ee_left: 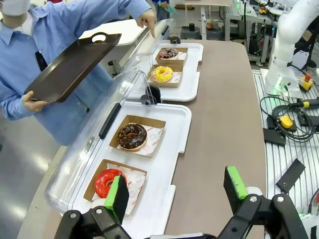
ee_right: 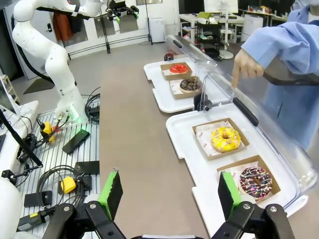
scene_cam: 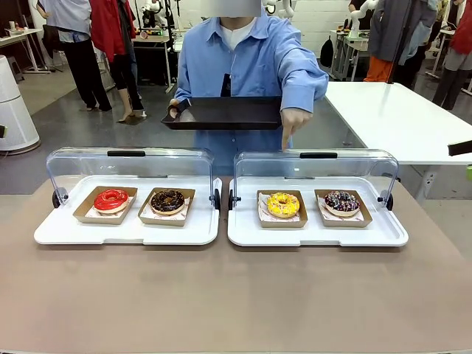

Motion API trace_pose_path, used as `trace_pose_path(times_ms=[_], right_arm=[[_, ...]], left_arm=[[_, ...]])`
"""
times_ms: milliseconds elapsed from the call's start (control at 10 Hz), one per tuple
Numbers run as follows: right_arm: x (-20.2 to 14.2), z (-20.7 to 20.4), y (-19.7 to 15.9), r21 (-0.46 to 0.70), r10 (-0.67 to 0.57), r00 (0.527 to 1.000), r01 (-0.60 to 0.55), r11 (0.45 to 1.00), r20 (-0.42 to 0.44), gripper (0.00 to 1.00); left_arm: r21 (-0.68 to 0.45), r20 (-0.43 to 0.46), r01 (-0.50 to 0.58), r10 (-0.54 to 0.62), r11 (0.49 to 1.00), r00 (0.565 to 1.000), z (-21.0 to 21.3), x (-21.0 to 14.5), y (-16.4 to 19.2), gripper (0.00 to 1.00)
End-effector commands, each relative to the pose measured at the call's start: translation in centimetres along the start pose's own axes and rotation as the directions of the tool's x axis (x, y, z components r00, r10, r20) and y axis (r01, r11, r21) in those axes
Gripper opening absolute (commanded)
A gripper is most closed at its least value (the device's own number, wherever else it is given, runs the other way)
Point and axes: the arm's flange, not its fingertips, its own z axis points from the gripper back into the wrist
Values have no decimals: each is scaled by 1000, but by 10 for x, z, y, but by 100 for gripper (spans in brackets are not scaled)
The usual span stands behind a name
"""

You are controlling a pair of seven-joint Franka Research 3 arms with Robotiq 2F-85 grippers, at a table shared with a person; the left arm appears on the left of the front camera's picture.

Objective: Provide the desired donut to the person.
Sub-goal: Pick up and lift the Paper togo box containing the Donut pointed at by the person.

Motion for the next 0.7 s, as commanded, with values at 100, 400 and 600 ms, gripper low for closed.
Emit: trace_pose_path(times_ms=[100,400,600], right_arm=[[-2,4,-1,11,17,1000,-17,1000,5,100],[-2,4,-1,11,17,1000,-17,1000,5,100],[-2,4,-1,11,17,1000,-17,1000,5,100]], left_arm=[[-2,8,2,-1,1000,1000,1,0,0,100],[-2,8,2,-1,1000,1000,1,0,0,100],[-2,8,2,-1,1000,1000,1,0,0,100]])
